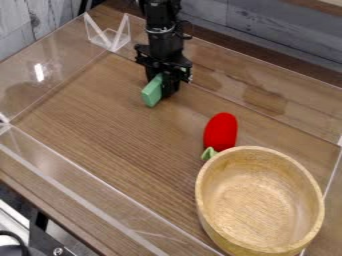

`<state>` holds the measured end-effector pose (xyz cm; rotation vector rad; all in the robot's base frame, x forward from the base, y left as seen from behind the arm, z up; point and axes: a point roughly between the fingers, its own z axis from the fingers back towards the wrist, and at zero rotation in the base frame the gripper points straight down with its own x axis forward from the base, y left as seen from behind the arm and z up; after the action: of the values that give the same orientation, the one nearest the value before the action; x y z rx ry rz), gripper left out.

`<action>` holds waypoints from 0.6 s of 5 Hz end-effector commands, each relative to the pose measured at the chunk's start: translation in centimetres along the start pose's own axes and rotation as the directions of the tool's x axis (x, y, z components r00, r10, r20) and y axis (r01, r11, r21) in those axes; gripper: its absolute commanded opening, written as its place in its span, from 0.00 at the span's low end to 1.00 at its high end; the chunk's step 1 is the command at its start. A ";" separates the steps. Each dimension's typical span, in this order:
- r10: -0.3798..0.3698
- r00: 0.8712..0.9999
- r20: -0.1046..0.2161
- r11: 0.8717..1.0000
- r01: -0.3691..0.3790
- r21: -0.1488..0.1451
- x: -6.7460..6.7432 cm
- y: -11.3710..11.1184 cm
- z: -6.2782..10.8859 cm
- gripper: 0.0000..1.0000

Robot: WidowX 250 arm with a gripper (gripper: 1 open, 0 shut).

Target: Put the green block in the brown bowl

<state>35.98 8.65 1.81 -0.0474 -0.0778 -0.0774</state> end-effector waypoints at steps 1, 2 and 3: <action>0.020 0.999 0.031 1.000 -0.020 0.003 0.6 0.0 2.1 0.00; 0.037 0.999 0.026 0.999 -0.037 -0.010 0.4 -0.3 3.4 0.00; 0.054 0.998 0.023 0.998 -0.053 -0.023 0.2 -0.6 4.8 0.00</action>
<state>34.57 7.80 3.30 -0.1008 -0.0012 -0.0229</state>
